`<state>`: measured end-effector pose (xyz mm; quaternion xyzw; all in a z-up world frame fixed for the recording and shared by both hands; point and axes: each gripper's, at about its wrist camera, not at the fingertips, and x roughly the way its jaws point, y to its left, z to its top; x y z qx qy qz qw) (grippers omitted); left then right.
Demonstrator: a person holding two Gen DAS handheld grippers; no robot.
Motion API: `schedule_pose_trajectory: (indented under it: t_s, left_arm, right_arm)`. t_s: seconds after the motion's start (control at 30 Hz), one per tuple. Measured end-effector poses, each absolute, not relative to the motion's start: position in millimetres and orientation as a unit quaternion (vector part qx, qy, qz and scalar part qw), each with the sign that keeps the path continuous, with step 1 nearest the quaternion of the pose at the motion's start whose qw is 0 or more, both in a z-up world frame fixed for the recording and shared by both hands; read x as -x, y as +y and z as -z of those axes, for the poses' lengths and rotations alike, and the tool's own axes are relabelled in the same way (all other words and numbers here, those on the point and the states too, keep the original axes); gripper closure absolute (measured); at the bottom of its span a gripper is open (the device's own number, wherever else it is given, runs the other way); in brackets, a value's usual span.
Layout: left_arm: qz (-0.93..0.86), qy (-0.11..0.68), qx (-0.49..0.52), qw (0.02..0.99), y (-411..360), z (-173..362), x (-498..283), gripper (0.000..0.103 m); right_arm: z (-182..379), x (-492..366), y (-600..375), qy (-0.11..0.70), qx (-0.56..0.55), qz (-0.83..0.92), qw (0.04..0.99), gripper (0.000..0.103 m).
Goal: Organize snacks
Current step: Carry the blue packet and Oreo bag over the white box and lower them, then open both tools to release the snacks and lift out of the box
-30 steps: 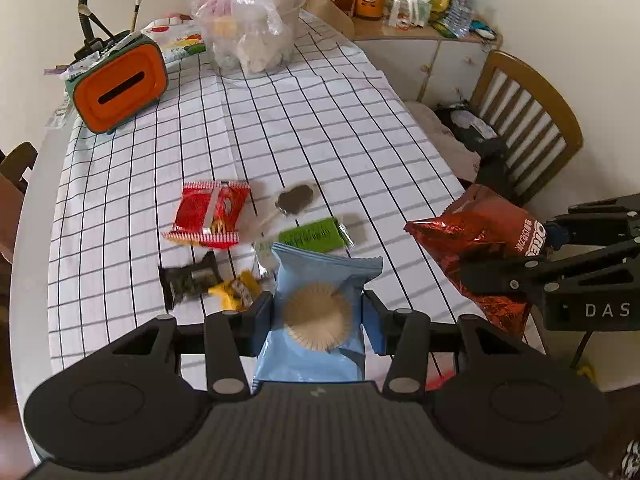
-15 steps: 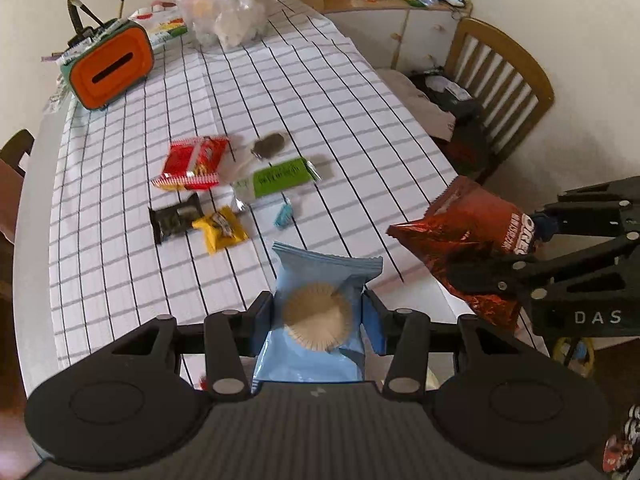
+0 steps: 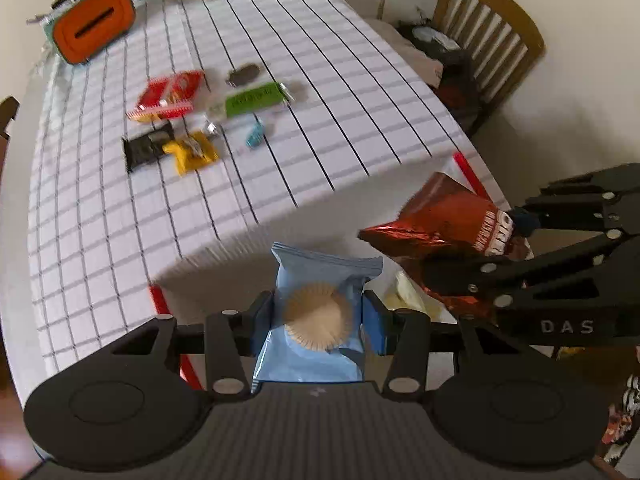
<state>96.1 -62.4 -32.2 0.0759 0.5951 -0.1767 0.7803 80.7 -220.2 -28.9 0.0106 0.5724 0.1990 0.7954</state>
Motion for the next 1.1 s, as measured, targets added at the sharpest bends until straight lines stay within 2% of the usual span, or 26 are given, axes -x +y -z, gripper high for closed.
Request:
schedule_pose_trajectory:
  t_s: [0.6,1.1]
  left_arm:
    - [0.167,0.635,-0.141,0.741,-84,89,-64,0.056]
    - [0.164,0.652,-0.157,0.724,-91,100,-67,0.055]
  right_arm:
    - [90,-50,-208,0.597,0.064,-0.175,0.780,0.060]
    - [92,-55,-212,0.606,0.034,-0.171,0.777,0.056]
